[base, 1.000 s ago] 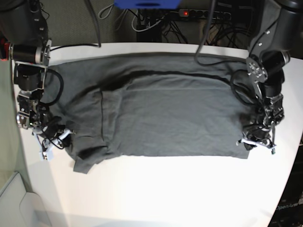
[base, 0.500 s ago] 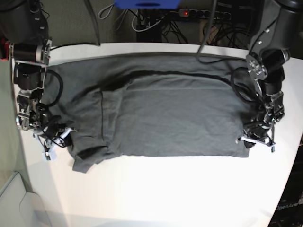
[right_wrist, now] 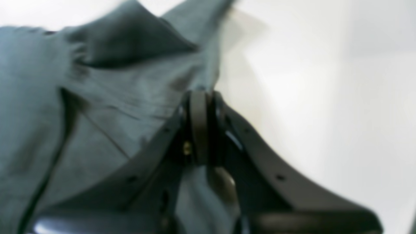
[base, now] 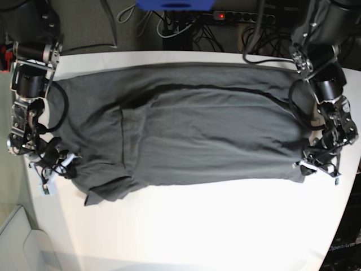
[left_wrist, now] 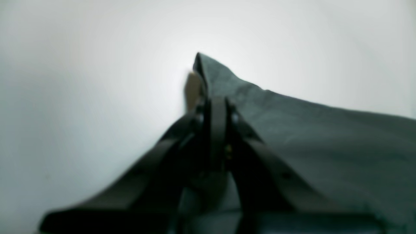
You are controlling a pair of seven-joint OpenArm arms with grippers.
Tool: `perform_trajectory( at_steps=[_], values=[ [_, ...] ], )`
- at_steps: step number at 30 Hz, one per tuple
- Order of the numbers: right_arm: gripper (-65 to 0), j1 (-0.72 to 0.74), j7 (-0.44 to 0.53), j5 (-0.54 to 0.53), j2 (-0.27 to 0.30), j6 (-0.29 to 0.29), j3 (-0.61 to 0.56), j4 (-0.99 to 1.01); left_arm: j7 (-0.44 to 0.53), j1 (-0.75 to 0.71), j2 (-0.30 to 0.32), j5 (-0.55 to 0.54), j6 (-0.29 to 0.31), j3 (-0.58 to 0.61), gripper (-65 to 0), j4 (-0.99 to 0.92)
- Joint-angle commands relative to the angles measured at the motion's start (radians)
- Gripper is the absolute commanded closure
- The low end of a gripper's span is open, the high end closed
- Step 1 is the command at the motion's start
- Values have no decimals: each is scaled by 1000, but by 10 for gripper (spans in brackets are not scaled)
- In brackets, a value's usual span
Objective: Layout the t-shirt on the table in an organized manner, then fold the t-shirt properly
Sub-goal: 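Lift the hem corners with both grippers and fold them over toward the folded edge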
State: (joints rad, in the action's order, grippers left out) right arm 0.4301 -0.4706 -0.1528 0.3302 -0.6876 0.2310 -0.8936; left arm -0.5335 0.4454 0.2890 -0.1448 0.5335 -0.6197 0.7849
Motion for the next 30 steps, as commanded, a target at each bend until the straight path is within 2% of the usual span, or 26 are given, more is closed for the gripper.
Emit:
perform_trajectory(
  at_steps=[1, 6, 19, 25, 30],
  values=[
    [0, 28, 19, -21, 13, -11, 11, -40, 8, 13, 16, -29, 4, 1, -5, 43],
    [0, -63, -49, -23, 8, -11, 67, -204, -47, -53, 16, -120, 4, 2, -5, 149],
    [0, -310, -167, -95, -13, -11, 164, -571, -158, -175, 19, -233, 1, -4, -5, 373],
    [0, -397, -169, -95, -33, -11, 219, -672, -216, -239, 17, -269, 1, -4, -5, 480],
    [0, -448, -169, -97, -33, -11, 225, -704, -219, -308, 19, -309, -3, -4, -5, 552]
  ],
)
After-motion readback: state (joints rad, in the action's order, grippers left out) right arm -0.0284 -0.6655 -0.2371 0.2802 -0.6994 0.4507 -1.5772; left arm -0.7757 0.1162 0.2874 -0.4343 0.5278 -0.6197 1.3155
